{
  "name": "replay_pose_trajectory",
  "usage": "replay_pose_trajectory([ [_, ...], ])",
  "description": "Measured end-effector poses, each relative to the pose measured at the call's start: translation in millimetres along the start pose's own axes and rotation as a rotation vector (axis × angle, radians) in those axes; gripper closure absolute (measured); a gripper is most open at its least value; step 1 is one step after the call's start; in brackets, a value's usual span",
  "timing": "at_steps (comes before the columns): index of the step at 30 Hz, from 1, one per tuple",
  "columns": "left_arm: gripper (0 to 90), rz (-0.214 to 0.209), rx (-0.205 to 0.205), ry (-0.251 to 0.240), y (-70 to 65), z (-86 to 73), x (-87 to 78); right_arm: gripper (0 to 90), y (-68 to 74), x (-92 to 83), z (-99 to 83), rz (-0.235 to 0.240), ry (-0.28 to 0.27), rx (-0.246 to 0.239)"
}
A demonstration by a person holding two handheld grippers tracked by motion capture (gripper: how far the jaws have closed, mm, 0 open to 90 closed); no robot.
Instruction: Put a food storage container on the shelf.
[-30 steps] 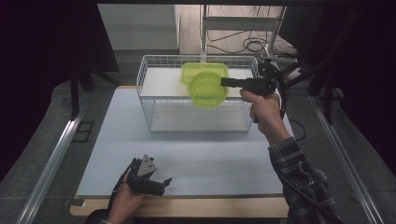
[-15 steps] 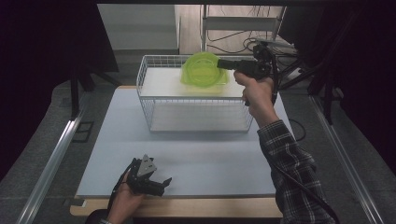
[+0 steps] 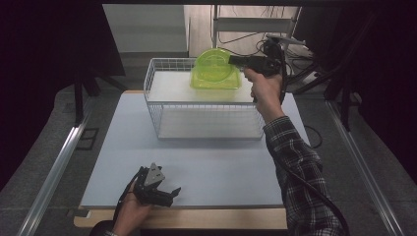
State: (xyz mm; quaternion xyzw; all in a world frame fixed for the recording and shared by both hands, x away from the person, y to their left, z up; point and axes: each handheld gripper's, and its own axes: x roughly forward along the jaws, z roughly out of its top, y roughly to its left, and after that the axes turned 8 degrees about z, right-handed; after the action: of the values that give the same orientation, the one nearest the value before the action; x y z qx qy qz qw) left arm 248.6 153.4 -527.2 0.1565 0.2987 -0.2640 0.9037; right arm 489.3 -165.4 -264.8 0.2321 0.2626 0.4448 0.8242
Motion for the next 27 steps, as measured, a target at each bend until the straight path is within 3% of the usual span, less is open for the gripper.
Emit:
replay_pose_trajectory([
  [6, 2.9, -0.001, 0.002, 0.002, 0.1, -0.2, 0.0, 79.9, -0.3, 5.7, 2.0, -0.039, 0.003, -0.024],
  [12, 2.9, -0.003, 0.009, 0.007, -0.3, -0.2, 0.5, 75.3, 3.1, 9.1, 1.0, -0.151, 0.024, -0.108],
  [14, 2.9, -0.004, 0.009, 0.007, -0.4, -0.2, 0.6, 75.1, 2.6, 9.5, 1.1, -0.152, 0.021, -0.107],
  [18, 2.9, -0.004, 0.01, 0.008, -0.5, -0.3, 0.8, 71.2, 3.2, 12.5, 1.0, -0.215, 0.043, -0.16],
  [25, 2.9, -0.004, 0.01, 0.011, -1.1, -0.5, 1.1, 69.9, 2.2, 14.6, -0.4, -0.236, 0.037, -0.171],
  [27, 2.9, -0.003, 0.011, 0.011, -1.2, -0.4, 1.0, 65.7, 2.8, 13.8, -0.3, -0.235, 0.033, -0.175],
])
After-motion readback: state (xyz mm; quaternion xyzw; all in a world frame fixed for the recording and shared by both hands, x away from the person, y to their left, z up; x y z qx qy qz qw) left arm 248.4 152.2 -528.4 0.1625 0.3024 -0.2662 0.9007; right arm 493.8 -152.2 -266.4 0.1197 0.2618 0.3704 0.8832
